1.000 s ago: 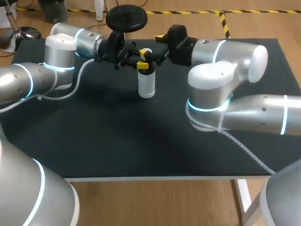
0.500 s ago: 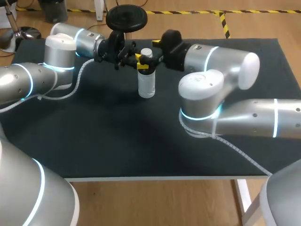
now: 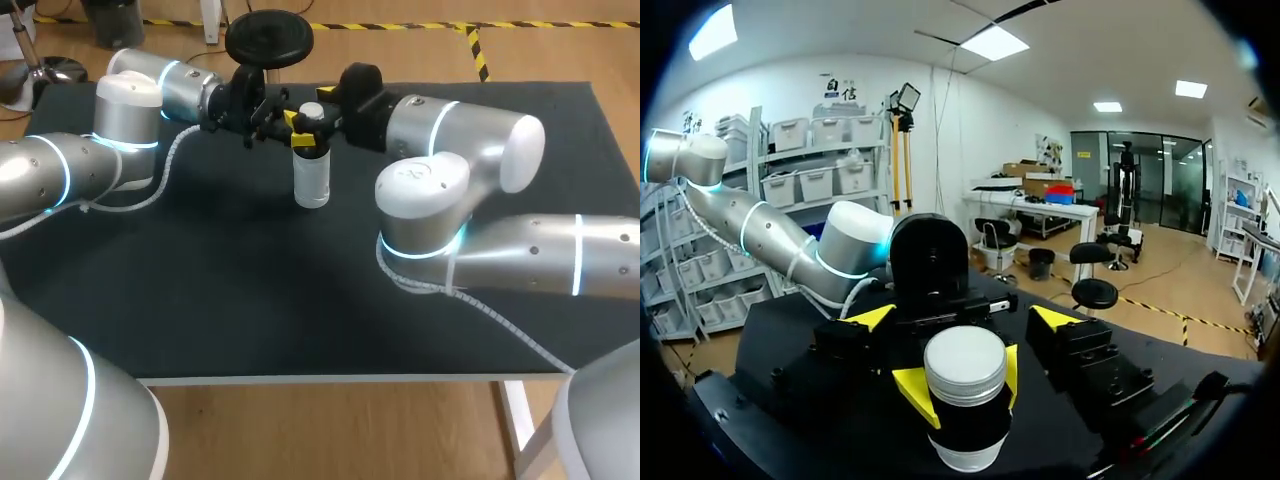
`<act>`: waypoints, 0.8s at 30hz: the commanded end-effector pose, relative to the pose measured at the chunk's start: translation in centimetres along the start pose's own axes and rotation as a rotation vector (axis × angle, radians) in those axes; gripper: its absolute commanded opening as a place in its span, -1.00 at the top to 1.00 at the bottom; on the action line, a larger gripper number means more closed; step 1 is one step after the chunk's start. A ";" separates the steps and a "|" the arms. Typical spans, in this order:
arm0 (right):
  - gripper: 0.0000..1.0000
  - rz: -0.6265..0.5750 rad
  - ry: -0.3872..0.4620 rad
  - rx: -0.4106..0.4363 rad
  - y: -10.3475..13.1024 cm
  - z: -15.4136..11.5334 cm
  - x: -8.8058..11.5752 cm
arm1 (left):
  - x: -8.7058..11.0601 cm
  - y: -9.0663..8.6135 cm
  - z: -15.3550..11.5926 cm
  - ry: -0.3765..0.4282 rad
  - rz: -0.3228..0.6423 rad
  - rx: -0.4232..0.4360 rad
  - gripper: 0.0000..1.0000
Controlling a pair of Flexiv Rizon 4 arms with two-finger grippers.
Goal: Unscrew the bottle cap
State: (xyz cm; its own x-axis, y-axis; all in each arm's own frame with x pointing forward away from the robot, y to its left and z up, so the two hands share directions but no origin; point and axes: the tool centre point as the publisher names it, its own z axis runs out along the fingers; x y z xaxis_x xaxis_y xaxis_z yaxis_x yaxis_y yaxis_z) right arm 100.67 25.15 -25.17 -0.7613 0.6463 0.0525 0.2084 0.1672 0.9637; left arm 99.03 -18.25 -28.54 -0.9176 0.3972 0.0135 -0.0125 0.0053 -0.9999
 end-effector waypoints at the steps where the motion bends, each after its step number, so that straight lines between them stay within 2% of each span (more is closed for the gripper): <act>1: -0.18 0.000 -0.002 -0.020 -0.5 0.4 0.1 | 0.1 0.0 0.1 -0.002 0.002 -0.001 1.00; 3: 0.07 0.000 -0.004 -0.019 -0.5 0.4 0.1 | 0.1 0.0 0.1 -0.002 0.002 -0.001 1.00; 7: 0.37 -0.001 -0.004 -0.019 -0.6 0.5 -0.1 | 0.1 0.0 0.1 -0.002 0.002 -0.001 1.00; 10: 0.96 -0.002 -0.002 -0.019 -0.6 0.5 -0.1 | 0.1 0.0 0.1 -0.002 0.002 -0.001 1.00; 16: 1.00 -0.012 0.029 -0.024 -0.8 0.7 -0.3 | 0.1 0.0 0.1 -0.002 0.002 -0.001 1.00; 19: 1.00 0.000 0.105 -0.049 -1.0 0.8 -0.6 | 0.1 0.0 0.1 -0.002 0.002 -0.001 1.00; 24: 1.00 0.012 0.293 -0.106 -0.9 0.6 -1.1 | 0.1 0.0 0.1 -0.002 0.002 -0.001 1.00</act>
State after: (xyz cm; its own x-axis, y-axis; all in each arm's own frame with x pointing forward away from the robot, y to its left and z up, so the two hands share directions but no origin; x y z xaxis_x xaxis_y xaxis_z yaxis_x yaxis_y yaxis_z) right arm 100.94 26.12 -25.52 -0.8342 0.5452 0.0831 0.1925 0.1466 0.9703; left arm 99.18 -17.72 -28.64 -0.9201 0.3914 0.0127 -0.0119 0.0045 -0.9999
